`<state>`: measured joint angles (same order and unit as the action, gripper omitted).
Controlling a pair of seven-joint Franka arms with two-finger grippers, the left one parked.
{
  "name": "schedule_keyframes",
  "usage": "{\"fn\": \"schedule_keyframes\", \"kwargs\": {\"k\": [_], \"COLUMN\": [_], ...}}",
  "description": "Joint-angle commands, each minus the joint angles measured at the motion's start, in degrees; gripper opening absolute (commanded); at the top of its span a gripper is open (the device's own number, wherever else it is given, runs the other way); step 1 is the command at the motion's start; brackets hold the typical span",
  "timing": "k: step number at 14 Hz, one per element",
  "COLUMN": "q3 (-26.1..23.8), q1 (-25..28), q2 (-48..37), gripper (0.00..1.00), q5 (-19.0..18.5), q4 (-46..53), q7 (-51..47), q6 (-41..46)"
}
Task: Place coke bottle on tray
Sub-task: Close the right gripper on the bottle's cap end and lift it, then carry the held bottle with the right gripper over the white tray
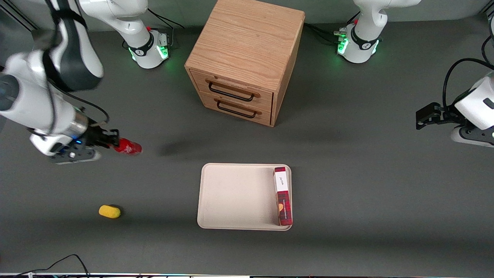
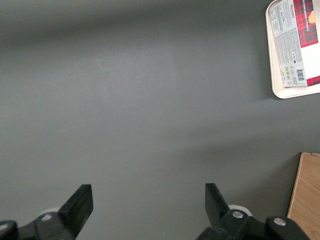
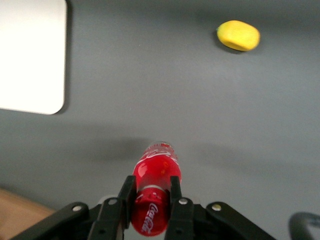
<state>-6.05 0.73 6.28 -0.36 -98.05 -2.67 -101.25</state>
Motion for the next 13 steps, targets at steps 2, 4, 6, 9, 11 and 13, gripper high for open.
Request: {"fn": "schedule_keyframes", "kwargs": {"k": [2, 4, 6, 9, 11, 13], "q3": [0.2, 0.2, 0.1, -0.9, -0.6, -0.4], "q1": [-0.2, 0.1, 0.5, 5.3, 9.4, 12.6], "q2": [1.0, 1.0, 2.9, 11.4, 15.9, 19.3], "gripper": [0.00, 0.00, 0.00, 0.00, 0.00, 0.00], "q5": [-0.2, -0.2, -0.2, -0.5, -0.8, -0.8], "q4": [18.6, 22.9, 23.7, 32.5, 35.3, 35.3], "q7": [0.5, -0.1, -2.1, -5.9, -6.6, -6.7], "q6": [17.8, 21.0, 20.4, 17.8, 12.7, 5.6]}}
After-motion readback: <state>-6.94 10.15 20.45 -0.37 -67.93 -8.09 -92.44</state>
